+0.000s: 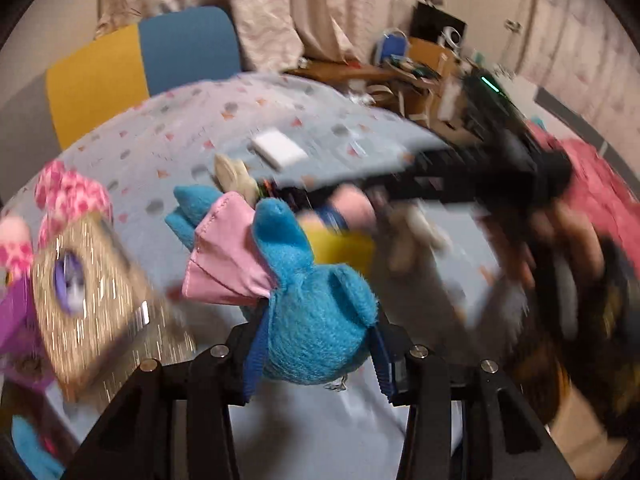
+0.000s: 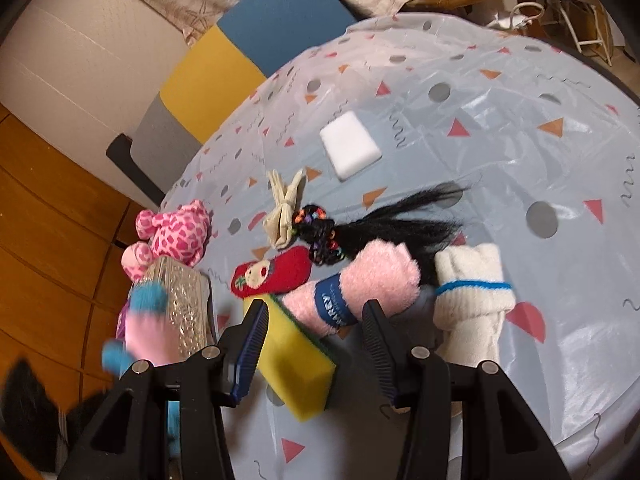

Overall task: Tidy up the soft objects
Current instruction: 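Lift the blue-and-pink plush with the left tool while the right tool grasps the red plush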

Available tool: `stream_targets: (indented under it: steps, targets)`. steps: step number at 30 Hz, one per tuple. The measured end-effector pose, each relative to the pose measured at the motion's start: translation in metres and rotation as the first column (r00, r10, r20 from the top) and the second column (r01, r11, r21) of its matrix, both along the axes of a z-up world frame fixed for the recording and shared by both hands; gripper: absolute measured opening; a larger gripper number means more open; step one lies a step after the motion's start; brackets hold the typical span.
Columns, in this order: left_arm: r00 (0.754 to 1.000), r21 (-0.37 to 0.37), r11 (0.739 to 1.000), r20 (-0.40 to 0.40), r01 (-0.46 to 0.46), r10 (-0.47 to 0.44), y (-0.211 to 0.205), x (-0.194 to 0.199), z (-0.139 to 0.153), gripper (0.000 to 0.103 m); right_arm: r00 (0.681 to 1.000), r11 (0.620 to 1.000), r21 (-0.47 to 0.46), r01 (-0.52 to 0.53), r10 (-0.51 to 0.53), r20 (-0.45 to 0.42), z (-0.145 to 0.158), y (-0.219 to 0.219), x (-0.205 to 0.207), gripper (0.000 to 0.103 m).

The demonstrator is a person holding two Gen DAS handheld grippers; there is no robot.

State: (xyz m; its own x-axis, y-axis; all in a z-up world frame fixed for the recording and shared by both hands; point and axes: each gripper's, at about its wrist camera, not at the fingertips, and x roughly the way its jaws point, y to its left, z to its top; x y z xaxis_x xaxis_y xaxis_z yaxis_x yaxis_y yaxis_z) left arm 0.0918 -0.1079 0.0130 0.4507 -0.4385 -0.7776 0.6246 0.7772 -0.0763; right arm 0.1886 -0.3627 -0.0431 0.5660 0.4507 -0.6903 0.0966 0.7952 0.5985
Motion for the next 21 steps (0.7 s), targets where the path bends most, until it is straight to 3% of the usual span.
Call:
stream_targets:
  steps: [6,7,9,10,13,18,20,21]
  targets:
    - [0.989,0.045,0.998,-0.141,-0.041,0.047,0.045,-0.05,-0.041,0.049,0.99,0.987,-0.087,-0.139,0.137,-0.024,0.002,0.037,0.005,0.049]
    - [0.985,0.046,0.997,-0.155,-0.064,0.071,0.054,-0.056,-0.047,0.05,0.986,0.976,-0.14,-0.166,0.165,-0.019,0.005,0.048,0.006,0.056]
    - [0.977,0.038,0.994,-0.183,-0.106,0.111,0.066,-0.06,-0.054,0.053,0.975,0.941,-0.257,-0.218,0.224,-0.006,0.013,0.07,0.011,0.077]
    - [0.97,0.017,0.991,-0.204,-0.129,0.13,0.074,-0.061,-0.058,0.055,0.969,0.93,-0.279,-0.24,0.249,-0.003,0.016,0.079,0.014,0.08]
    - [0.959,-0.03,0.985,-0.238,-0.167,0.156,0.087,-0.065,-0.059,0.063,0.947,0.88,-0.369,-0.299,0.322,0.001,0.024,0.11,0.033,0.08]
    - [0.939,-0.086,0.969,-0.281,-0.23,0.198,0.101,-0.056,-0.056,0.074,0.912,0.734,-0.56,-0.386,0.395,-0.111,0.0,0.169,0.08,0.08]
    - [0.931,-0.094,0.964,-0.298,-0.25,0.212,0.1,-0.049,-0.056,0.079,0.912,0.714,-0.578,-0.394,0.38,-0.152,-0.016,0.179,0.097,0.08]
    - [0.925,-0.099,0.96,-0.311,-0.26,0.219,0.102,-0.047,-0.058,0.079,0.914,0.709,-0.585,-0.395,0.365,-0.175,-0.024,0.182,0.106,0.073]
